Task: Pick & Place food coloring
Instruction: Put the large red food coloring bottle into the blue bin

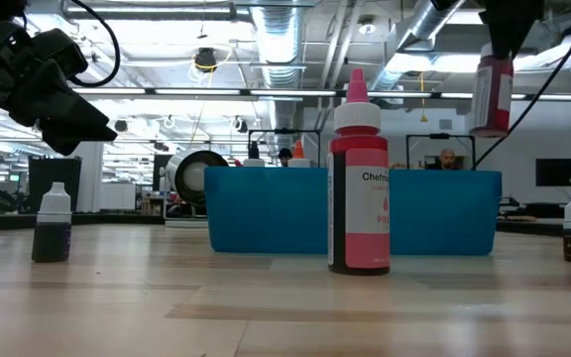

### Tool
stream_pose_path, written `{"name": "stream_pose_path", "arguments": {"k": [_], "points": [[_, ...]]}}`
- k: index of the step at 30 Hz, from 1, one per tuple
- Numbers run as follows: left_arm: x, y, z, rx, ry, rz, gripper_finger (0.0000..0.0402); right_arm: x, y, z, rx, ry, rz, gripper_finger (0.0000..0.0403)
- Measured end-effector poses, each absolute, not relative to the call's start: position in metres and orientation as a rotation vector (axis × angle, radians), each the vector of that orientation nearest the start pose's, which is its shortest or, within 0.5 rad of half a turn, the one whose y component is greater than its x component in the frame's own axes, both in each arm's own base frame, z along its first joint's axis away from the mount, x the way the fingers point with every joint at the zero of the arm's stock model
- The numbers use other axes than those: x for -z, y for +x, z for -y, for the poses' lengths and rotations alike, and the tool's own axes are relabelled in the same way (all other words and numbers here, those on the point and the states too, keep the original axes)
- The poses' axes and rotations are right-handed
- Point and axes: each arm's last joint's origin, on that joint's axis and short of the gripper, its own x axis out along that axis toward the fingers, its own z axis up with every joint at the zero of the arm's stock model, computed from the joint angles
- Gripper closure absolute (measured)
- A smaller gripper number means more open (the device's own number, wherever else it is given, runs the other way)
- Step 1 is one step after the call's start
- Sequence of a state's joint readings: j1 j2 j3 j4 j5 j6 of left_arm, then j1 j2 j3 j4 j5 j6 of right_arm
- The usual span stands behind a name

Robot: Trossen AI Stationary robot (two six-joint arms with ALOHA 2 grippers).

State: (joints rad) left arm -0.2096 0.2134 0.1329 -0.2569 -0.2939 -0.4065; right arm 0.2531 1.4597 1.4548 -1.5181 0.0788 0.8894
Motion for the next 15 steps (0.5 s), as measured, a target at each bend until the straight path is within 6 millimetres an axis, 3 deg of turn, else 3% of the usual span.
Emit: {"name": "stream_pose_path", "arguments": {"k": [6,15], "points": [[-0.168,0.101,0.013,-0.149,-0.323,-0.304,0.0248,-0.328,0.236,-0.058,0.512,0.459,-1.400,0.0299],[-0.168,0.101,0.013,-0.150,-0.332,-0.304,0.0248,-0.331,0.256,-0.055,0.456,0.419,-1.213,0.0299]]}}
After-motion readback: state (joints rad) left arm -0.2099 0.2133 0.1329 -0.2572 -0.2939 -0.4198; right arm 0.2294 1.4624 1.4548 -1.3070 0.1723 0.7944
